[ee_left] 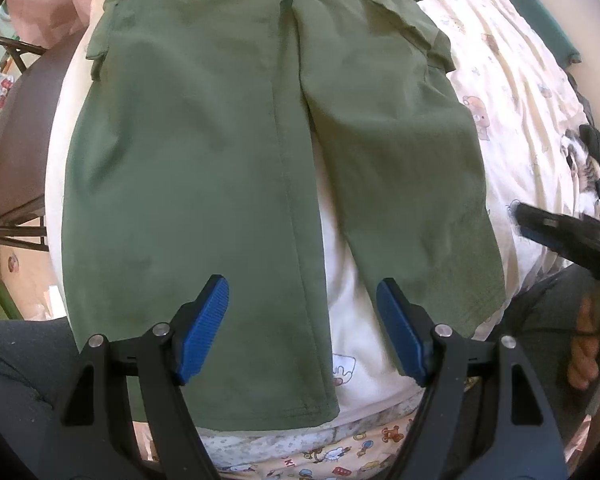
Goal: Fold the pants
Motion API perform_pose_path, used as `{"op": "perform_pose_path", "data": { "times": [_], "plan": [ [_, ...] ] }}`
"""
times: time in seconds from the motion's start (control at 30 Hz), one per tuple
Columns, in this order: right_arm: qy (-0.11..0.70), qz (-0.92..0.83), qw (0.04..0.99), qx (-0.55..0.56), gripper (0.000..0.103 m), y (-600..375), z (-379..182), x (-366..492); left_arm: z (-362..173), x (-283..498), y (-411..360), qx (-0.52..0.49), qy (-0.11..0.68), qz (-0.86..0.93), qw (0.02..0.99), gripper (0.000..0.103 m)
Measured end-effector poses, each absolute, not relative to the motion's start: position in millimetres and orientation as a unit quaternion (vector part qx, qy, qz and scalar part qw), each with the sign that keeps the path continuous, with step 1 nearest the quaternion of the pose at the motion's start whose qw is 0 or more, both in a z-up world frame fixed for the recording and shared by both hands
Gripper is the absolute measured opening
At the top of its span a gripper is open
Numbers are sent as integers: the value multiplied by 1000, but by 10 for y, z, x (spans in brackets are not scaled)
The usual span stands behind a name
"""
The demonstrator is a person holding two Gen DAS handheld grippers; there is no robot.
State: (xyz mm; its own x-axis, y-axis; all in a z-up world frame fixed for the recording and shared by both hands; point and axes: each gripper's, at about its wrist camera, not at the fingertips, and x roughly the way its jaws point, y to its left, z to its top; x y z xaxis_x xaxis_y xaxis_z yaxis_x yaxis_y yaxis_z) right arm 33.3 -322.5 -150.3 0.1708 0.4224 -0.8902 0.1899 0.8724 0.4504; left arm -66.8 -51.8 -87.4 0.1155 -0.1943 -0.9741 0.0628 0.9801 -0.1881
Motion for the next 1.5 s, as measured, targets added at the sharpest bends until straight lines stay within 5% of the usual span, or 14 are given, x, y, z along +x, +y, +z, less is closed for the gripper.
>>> {"op": "perform_pose_path", "data": {
  "times": [0.1,0.2,0.5,1.3,1.37,1.43,1.5],
  "plan": [
    [663,92,704,236,48,-3089,-1692,328,-871,-749,-554,-38,660,-100,744,73],
    [659,97,716,206,1,-3015,-1591,234,-880,-829,-616,-20,660,-117,742,73],
    [609,146,750,210,1,-2990,-1041,192,-885,-873,-784,16,654,-135,744,73],
    [595,184,704,341,1,-3099,-1447,240,-998,-964,-1879,95,628,-204,745,73],
    [596,187,703,340,1,-3077,-1455,239,-1009,-947,-1862,91,628,-203,746,70],
    [596,189,699,348,1,-3075,-1465,234,-972,-950,-1821,82,623,-203,751,48],
    [595,191,696,353,1,-3075,-1459,229,-876,-947,-1720,79,615,-204,758,37]
  ]
}}
